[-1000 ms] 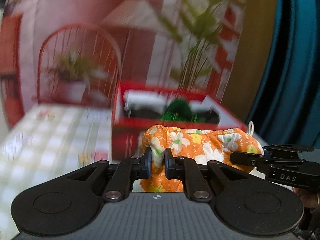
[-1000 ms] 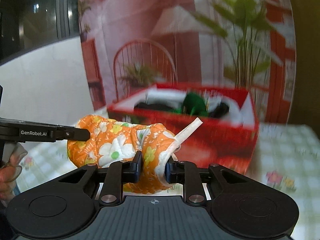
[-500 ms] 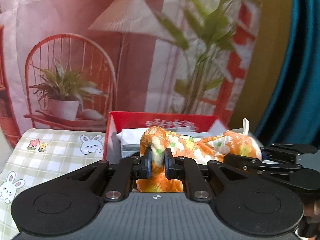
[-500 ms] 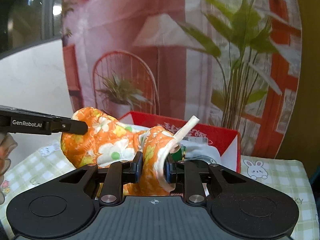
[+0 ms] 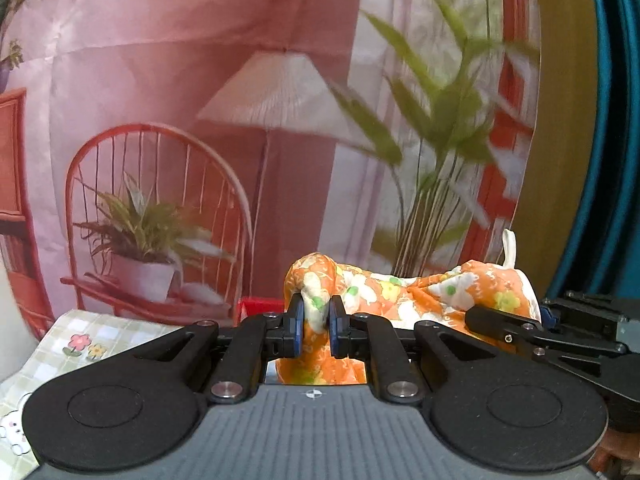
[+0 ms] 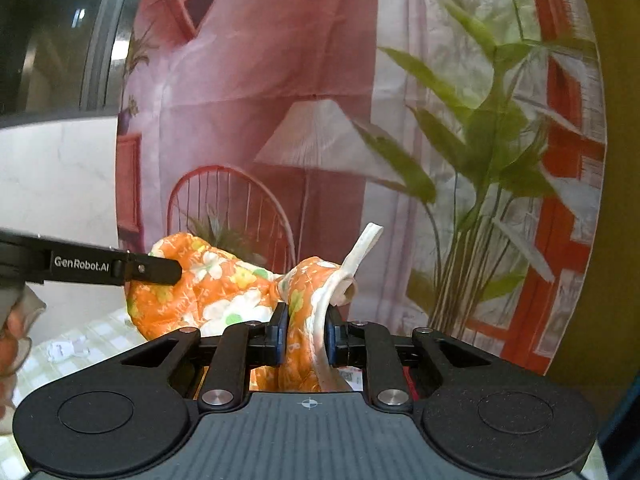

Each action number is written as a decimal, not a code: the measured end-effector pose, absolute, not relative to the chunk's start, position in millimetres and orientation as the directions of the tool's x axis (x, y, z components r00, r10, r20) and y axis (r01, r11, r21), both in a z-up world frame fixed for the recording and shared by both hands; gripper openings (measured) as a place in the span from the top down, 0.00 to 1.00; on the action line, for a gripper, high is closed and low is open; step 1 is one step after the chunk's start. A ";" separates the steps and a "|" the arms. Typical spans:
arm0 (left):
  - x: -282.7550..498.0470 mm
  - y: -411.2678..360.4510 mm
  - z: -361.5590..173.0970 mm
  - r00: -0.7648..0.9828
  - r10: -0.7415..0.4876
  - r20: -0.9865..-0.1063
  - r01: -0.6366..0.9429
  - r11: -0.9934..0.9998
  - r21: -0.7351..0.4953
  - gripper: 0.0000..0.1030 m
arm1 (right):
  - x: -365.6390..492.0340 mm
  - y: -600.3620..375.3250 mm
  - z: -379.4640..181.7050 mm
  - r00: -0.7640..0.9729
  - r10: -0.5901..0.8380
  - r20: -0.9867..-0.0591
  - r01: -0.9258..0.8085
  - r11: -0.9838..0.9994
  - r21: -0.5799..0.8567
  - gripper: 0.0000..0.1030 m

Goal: Organize soft objects
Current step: 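Lift the orange pillow into the red box and open both tools, then move both tools down to the white plastic-wrapped roll, then close both tools on the white wrapped roll, then lift the white roll into the red box and open both tools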

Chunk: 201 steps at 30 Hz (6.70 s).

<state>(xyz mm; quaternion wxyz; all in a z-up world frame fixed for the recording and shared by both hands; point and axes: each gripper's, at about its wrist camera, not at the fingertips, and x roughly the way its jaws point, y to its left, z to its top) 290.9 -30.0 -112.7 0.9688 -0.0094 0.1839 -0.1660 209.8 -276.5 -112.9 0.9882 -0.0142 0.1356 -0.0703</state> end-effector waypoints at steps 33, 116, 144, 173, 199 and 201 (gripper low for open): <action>331.2 -49.7 -172.1 0.696 -0.230 -0.681 0.337 0.941 0.027 0.46 | 278.4 -322.7 -208.4 0.603 0.008 -0.798 0.299 0.925 0.235 0.80; 185.6 16.1 -215.5 0.732 -0.278 -0.622 0.239 0.960 -0.147 0.78 | 93.4 -247.9 -251.5 0.864 -0.075 -0.498 0.261 0.912 0.316 0.82; 197.3 -17.1 -130.2 0.846 -0.328 -0.421 0.331 0.941 -0.068 0.78 | 78.5 -262.7 -164.5 0.947 -0.171 -0.271 0.240 0.938 0.248 0.83; 324.4 -52.6 -168.3 0.718 -0.249 -0.650 0.325 0.946 -0.004 0.78 | 228.5 -317.6 -170.9 0.745 -0.120 -0.656 0.171 0.985 0.014 0.84; 277.8 -40.7 -124.2 0.832 -0.182 -0.524 0.268 0.959 0.093 0.00 | 185.2 -324.6 -142.6 0.825 -0.130 -0.550 0.279 0.940 0.196 0.18; 274.4 -40.4 -119.9 0.828 -0.162 -0.537 0.254 0.962 0.100 0.00 | 179.0 -319.9 -135.6 0.834 -0.139 -0.534 0.279 0.941 0.191 0.08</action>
